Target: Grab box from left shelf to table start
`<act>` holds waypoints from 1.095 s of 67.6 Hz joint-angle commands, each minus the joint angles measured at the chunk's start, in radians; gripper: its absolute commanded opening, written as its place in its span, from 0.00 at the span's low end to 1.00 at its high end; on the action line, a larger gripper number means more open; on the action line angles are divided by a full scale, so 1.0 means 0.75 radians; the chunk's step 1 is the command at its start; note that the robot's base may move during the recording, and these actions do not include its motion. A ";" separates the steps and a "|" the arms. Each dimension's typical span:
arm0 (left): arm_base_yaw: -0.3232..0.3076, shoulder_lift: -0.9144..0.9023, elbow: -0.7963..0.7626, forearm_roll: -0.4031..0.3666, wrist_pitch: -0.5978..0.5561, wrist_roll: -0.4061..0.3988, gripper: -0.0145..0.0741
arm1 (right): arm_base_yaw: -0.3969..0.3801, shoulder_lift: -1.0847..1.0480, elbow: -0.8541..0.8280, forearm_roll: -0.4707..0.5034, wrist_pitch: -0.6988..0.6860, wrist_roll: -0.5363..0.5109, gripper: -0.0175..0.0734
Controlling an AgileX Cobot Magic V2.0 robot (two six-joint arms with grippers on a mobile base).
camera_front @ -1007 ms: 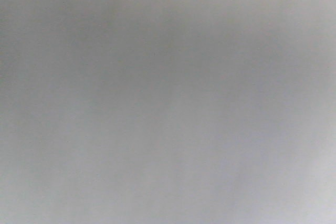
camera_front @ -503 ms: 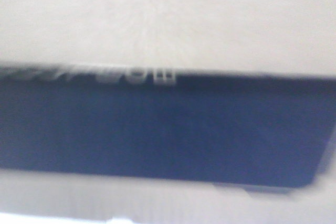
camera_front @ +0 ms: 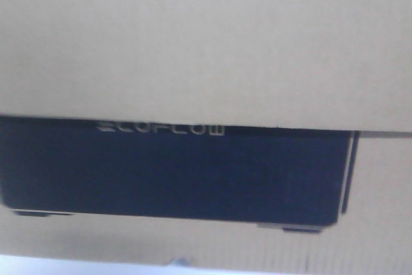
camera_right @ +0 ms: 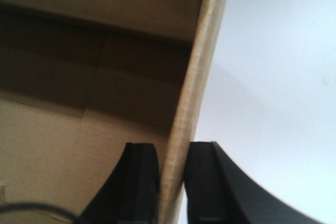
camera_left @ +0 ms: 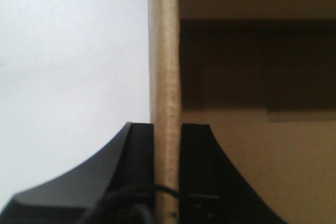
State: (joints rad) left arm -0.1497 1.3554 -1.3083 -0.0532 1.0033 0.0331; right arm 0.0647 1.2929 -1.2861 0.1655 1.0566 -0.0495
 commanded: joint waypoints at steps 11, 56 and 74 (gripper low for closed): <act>-0.008 0.064 -0.059 -0.013 -0.127 0.000 0.05 | 0.004 0.038 -0.048 -0.032 -0.113 -0.016 0.27; -0.008 0.078 -0.059 -0.002 -0.077 0.060 0.06 | 0.004 0.009 -0.048 -0.096 -0.057 -0.015 0.84; -0.008 0.078 -0.059 -0.028 -0.056 0.060 0.51 | 0.004 -0.040 -0.048 -0.103 -0.050 -0.015 0.84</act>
State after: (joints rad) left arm -0.1497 1.4436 -1.3204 -0.0656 0.9675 0.0752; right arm 0.0682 1.3047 -1.2943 0.0962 1.0551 -0.0513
